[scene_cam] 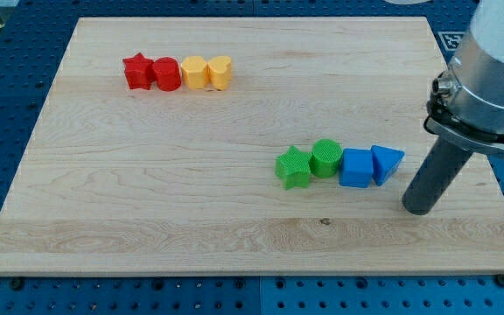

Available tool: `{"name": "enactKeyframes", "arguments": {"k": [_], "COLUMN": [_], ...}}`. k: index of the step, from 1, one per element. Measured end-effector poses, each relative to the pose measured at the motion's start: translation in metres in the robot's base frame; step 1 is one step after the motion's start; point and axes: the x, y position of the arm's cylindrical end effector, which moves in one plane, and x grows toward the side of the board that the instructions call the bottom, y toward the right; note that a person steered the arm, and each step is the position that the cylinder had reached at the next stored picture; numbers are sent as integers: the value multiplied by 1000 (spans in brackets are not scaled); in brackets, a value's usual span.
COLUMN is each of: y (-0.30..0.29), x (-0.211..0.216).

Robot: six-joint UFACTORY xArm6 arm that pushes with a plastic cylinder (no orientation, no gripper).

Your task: Move the arm towards the center

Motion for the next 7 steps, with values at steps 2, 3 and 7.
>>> {"name": "enactKeyframes", "arguments": {"k": [2,3,7], "y": [3,0,-189], "x": [0,0,-5]}}
